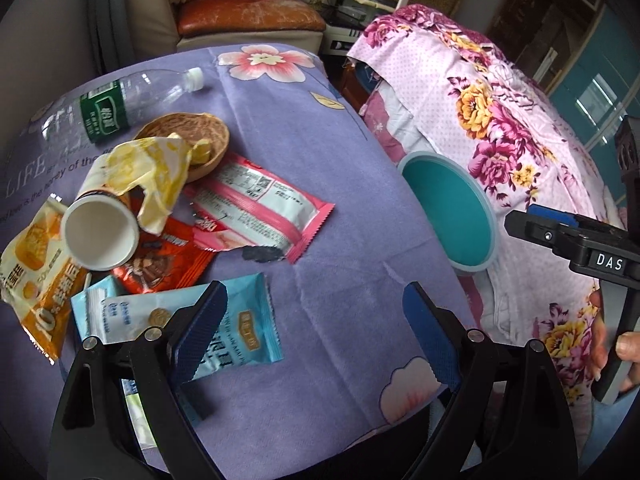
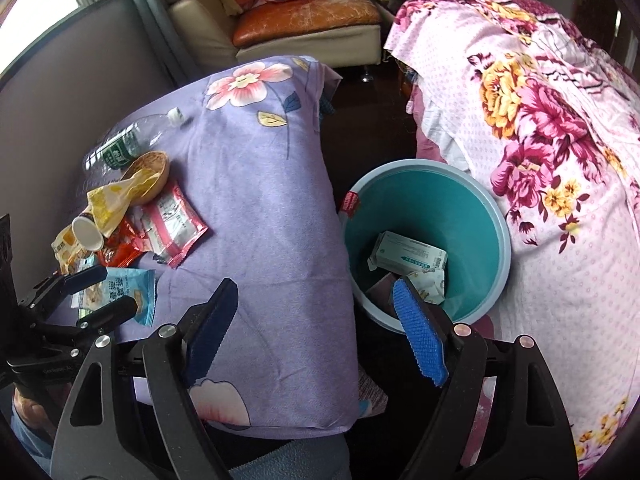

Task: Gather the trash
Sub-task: 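Grasp the milk carton with the left tool while the right tool grasps the blue snack packet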

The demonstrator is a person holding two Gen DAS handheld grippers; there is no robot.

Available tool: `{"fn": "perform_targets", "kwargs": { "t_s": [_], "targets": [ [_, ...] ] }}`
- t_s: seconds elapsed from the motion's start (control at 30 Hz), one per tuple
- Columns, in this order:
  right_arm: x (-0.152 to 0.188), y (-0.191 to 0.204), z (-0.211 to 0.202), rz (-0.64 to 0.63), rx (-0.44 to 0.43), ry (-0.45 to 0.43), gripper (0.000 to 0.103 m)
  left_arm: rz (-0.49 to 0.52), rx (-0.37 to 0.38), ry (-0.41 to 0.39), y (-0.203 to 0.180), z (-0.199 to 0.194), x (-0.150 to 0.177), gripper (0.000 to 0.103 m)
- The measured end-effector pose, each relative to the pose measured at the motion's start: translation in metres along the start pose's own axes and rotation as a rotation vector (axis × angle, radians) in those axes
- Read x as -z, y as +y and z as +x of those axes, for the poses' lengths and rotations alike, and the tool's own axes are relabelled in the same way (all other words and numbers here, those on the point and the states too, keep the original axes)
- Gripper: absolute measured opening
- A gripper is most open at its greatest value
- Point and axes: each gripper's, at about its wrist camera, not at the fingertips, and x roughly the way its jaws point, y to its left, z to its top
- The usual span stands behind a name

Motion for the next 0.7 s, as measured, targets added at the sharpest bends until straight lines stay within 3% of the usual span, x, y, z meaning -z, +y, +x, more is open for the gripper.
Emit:
{"fn": "perform_targets", "kwargs": {
  "t_s": [0.2,0.7],
  "targets": [
    [0.005,0.056,0.009,-0.144,-0.051,0.055,0.076,-0.052,-0.028,-0.029,0.045,-0.027,0.03,0.09],
    [0.035,0.217,0.061,-0.8,-0.153,0.223,0.077,-0.253,-0.063,-0.043,0.162,-0.049,0.084,0.09]
  ]
}}
